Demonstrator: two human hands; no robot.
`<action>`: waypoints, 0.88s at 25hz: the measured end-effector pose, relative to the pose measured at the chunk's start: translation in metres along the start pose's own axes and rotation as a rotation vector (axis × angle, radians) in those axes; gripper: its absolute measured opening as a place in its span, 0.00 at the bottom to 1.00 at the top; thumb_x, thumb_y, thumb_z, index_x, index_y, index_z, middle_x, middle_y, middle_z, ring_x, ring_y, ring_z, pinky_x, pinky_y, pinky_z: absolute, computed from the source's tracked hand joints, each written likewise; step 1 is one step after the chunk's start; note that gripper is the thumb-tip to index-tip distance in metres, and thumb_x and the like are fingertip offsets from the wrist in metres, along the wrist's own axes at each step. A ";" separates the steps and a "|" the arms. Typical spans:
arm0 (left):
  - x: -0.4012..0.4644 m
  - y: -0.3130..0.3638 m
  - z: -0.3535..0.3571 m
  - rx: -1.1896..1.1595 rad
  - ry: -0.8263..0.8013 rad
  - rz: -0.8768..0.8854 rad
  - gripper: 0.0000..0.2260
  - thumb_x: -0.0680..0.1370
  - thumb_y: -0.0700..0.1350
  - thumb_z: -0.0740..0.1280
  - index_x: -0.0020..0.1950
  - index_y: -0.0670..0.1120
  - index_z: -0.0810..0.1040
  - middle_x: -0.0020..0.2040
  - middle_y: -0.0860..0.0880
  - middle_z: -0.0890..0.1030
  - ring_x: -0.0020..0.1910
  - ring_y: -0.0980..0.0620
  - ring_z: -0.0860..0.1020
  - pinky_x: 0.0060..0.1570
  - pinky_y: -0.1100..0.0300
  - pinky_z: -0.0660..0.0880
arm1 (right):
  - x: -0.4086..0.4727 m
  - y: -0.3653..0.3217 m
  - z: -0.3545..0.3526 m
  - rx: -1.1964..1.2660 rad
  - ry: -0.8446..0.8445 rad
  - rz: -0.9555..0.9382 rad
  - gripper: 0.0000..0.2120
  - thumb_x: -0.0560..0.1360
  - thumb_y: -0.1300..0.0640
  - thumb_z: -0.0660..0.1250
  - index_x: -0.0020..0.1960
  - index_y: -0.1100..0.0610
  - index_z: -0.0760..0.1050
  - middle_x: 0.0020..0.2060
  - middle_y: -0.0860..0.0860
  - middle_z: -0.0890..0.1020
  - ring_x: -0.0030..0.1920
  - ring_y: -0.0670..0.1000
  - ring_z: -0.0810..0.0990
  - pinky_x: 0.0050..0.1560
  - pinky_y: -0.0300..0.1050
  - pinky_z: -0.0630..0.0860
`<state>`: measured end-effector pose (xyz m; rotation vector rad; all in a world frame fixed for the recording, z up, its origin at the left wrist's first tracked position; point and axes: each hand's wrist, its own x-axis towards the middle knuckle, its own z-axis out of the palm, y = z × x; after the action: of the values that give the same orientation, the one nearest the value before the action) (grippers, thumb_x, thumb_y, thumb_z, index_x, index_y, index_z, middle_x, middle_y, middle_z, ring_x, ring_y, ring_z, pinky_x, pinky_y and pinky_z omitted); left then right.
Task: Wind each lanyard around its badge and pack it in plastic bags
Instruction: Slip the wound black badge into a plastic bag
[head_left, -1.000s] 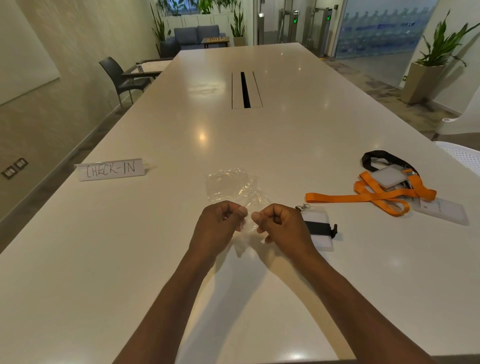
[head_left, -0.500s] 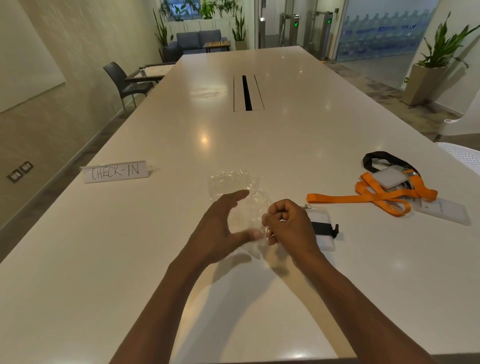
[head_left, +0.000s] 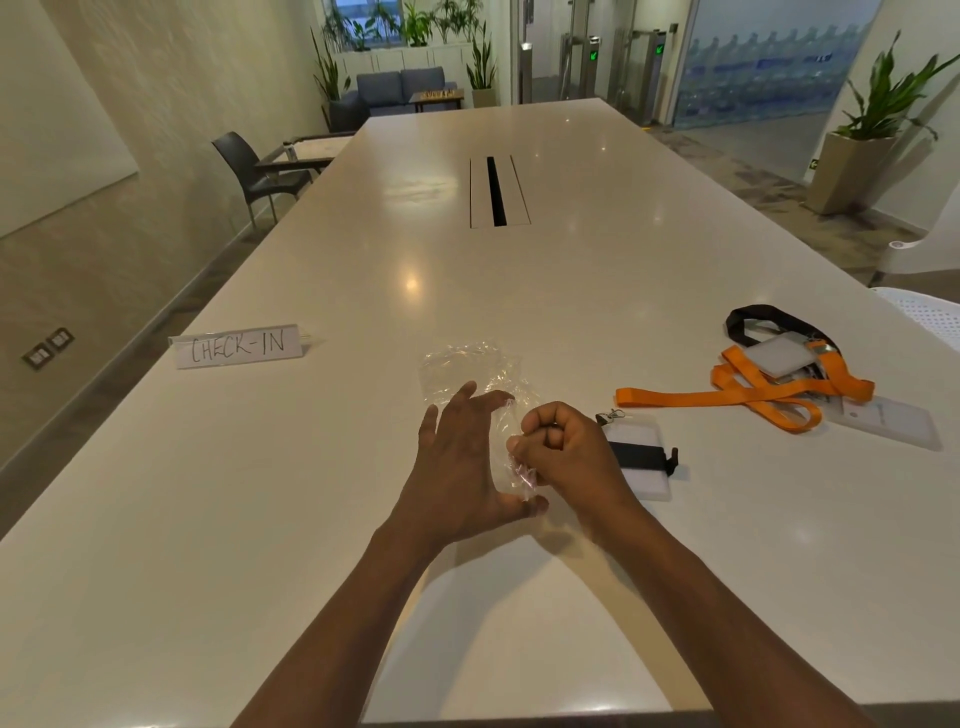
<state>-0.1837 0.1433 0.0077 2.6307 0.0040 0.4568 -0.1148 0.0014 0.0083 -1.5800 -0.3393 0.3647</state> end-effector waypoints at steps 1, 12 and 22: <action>-0.001 0.002 -0.001 0.002 0.033 0.009 0.46 0.63 0.66 0.74 0.74 0.49 0.62 0.72 0.55 0.65 0.77 0.57 0.53 0.77 0.43 0.51 | 0.000 0.000 -0.001 -0.023 -0.005 -0.003 0.10 0.71 0.62 0.73 0.48 0.52 0.76 0.37 0.50 0.83 0.38 0.50 0.82 0.38 0.44 0.79; -0.003 0.001 -0.002 0.090 0.060 0.011 0.34 0.68 0.60 0.74 0.69 0.46 0.70 0.63 0.51 0.75 0.62 0.48 0.71 0.60 0.54 0.64 | -0.003 0.005 0.004 -0.069 0.022 -0.013 0.16 0.71 0.46 0.74 0.55 0.49 0.75 0.46 0.48 0.82 0.47 0.50 0.82 0.41 0.44 0.82; -0.005 0.000 0.002 0.287 0.098 -0.040 0.35 0.67 0.60 0.73 0.69 0.47 0.69 0.62 0.51 0.73 0.61 0.47 0.70 0.63 0.49 0.62 | -0.012 0.006 -0.003 -0.158 0.004 -0.060 0.03 0.74 0.50 0.72 0.43 0.49 0.82 0.38 0.43 0.85 0.39 0.39 0.82 0.37 0.28 0.74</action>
<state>-0.1880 0.1423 0.0042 2.8780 0.1643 0.6112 -0.1246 -0.0070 0.0027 -1.7209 -0.4195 0.2944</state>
